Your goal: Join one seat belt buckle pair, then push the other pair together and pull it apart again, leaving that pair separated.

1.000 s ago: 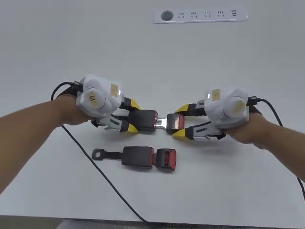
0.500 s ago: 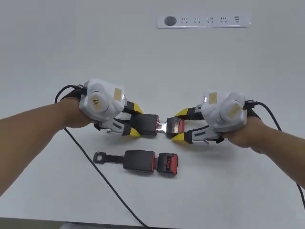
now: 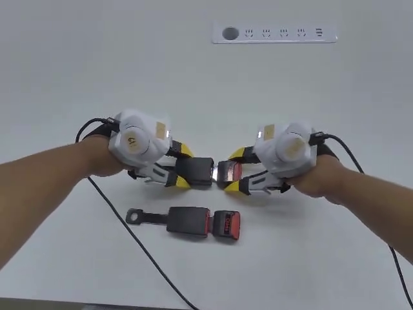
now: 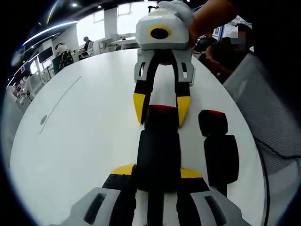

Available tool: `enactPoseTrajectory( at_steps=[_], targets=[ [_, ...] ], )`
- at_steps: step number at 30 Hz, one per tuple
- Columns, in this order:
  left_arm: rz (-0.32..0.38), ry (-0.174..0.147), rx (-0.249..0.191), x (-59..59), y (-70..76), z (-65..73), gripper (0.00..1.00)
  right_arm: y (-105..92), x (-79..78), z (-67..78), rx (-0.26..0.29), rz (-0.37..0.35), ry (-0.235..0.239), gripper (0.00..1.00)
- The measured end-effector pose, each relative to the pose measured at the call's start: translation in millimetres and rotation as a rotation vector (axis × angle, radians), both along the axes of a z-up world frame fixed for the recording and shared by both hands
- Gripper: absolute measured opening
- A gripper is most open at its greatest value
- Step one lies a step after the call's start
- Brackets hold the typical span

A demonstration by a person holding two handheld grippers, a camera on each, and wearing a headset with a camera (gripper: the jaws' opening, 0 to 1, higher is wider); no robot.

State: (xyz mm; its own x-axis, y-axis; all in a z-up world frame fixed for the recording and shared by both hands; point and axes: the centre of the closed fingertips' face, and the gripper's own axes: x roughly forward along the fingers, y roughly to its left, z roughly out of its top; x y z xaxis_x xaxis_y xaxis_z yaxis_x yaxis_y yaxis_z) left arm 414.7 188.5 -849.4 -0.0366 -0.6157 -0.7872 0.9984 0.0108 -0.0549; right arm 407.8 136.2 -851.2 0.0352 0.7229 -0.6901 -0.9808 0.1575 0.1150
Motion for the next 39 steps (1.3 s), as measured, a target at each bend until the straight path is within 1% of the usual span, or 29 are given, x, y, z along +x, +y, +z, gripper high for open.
enactPoseTrajectory(
  at_steps=[4,18,21,30,39],
  targets=[
    [-0.006,-0.001,0.003,-0.1,0.0,-0.4,0.33,0.1,1.4,-1.1,-0.023,-0.003,0.003,0.35],
    [-0.015,0.000,0.014,-0.4,0.9,-0.8,0.33,1.5,3.0,-2.6,-0.072,0.002,-0.013,0.35],
    [-0.018,-0.001,0.017,-0.3,1.2,-1.0,0.33,2.5,3.0,-2.5,-0.091,0.009,-0.019,0.35],
    [-0.022,-0.002,0.019,-1.1,1.5,-0.8,0.33,3.1,2.3,-2.2,-0.110,0.013,-0.025,0.35],
    [-0.028,-0.003,0.027,-2.0,1.2,-0.1,0.33,3.1,2.3,-2.2,-0.117,0.009,-0.032,0.35]
  ],
)
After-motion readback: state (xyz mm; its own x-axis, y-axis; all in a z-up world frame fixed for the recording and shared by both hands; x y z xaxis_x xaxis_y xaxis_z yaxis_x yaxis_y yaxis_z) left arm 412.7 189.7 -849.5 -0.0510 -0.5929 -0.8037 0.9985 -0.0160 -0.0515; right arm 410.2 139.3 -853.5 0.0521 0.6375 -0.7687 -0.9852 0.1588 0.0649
